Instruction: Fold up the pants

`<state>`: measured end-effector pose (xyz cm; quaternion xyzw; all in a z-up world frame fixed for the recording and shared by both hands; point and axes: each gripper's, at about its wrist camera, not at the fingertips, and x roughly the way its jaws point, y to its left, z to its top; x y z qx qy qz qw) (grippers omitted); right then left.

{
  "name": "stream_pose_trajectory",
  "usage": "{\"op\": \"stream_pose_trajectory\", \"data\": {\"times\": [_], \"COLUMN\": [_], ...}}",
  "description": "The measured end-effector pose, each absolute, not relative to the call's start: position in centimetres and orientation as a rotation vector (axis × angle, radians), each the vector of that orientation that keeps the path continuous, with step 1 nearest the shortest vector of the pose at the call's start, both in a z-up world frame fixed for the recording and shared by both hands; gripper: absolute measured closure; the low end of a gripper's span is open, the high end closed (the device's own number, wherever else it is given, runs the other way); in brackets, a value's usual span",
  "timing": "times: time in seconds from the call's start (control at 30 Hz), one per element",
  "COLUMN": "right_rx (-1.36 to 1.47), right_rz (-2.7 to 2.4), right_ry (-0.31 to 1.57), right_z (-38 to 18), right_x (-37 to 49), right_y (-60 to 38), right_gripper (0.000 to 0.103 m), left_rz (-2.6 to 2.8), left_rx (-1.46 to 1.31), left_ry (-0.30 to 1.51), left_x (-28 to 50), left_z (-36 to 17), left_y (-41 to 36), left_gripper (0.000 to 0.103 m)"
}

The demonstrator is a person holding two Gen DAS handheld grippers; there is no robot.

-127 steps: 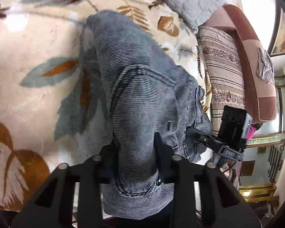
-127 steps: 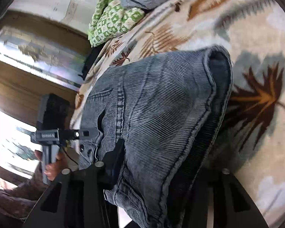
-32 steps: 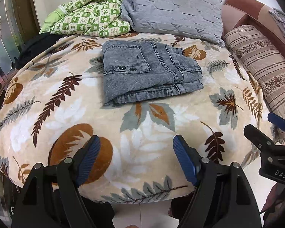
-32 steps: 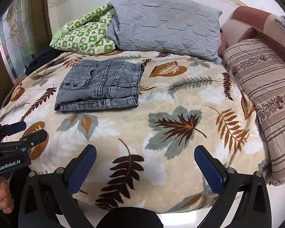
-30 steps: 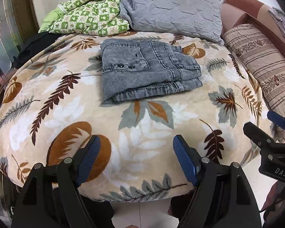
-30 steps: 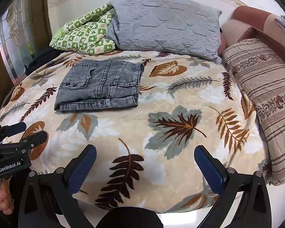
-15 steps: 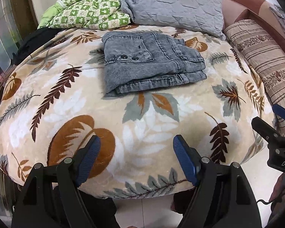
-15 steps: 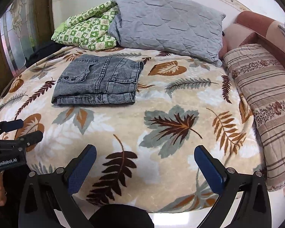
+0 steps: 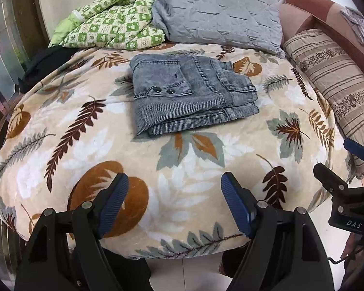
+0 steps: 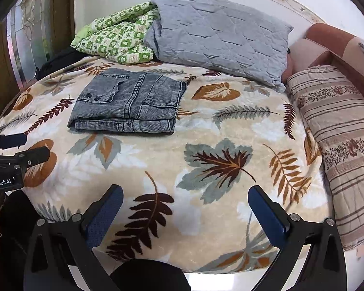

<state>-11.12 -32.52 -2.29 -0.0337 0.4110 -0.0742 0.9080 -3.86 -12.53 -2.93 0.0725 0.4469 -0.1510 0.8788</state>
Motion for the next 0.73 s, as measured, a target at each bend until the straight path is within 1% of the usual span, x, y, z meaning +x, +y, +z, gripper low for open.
{"op": "stream_pose_trajectory", "data": {"times": [0.27, 0.73], "right_rx": [-0.054, -0.067], "right_rz": [-0.167, -0.173], "right_ry": [0.851, 0.866], "right_z": [-2.2, -2.5], "right_x": [-11.1, -10.6], "right_y": [-33.5, -33.9], "right_gripper": [0.000, 0.000], "left_rz": [-0.337, -0.315], "left_rx": [0.163, 0.159], "left_ry": [0.909, 0.928], "left_x": [-4.2, -3.8], "left_z": [-2.4, -2.2], "left_y": [-13.6, -13.8], "left_gripper": [0.024, 0.024]}}
